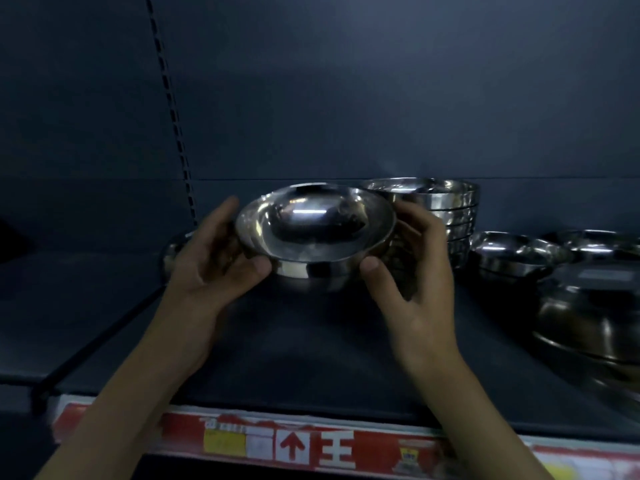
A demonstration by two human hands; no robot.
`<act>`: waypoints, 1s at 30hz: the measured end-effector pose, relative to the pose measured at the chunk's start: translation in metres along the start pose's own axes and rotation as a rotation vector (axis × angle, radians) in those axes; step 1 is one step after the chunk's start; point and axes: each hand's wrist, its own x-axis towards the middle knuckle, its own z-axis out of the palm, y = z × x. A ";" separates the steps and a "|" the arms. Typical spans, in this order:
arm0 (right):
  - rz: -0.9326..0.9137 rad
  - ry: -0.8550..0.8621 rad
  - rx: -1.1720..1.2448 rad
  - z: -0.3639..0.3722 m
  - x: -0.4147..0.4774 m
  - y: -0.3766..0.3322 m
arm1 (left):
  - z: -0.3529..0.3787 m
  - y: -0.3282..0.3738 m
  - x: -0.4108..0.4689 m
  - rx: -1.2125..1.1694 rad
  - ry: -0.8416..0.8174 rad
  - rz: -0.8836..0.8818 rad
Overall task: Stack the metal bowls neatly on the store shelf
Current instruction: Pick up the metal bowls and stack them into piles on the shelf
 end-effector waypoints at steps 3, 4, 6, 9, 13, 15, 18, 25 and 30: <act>-0.069 0.101 0.058 -0.001 0.014 -0.008 | 0.016 0.012 0.016 -0.002 0.033 0.121; -0.084 0.153 0.056 -0.002 0.021 -0.010 | 0.023 0.015 0.023 -0.014 0.030 0.154; -0.106 0.252 0.015 -0.005 0.034 -0.012 | 0.037 0.018 0.037 -0.064 0.011 0.197; -0.133 0.341 -0.051 -0.014 0.054 -0.008 | 0.062 0.019 0.061 -0.110 -0.040 0.215; -0.142 0.379 -0.224 -0.026 0.070 0.004 | 0.092 0.006 0.084 -0.148 -0.093 0.196; -0.114 0.388 -0.283 -0.030 0.074 0.010 | 0.105 -0.001 0.093 -0.147 -0.090 0.179; -0.050 0.388 -0.313 -0.038 0.077 0.023 | 0.119 -0.012 0.102 -0.101 -0.074 0.166; 0.057 0.332 -0.368 -0.056 0.066 0.051 | 0.130 -0.044 0.111 -0.043 -0.054 0.128; 0.128 0.270 -0.404 -0.062 0.063 0.060 | 0.131 -0.062 0.108 -0.018 -0.063 0.070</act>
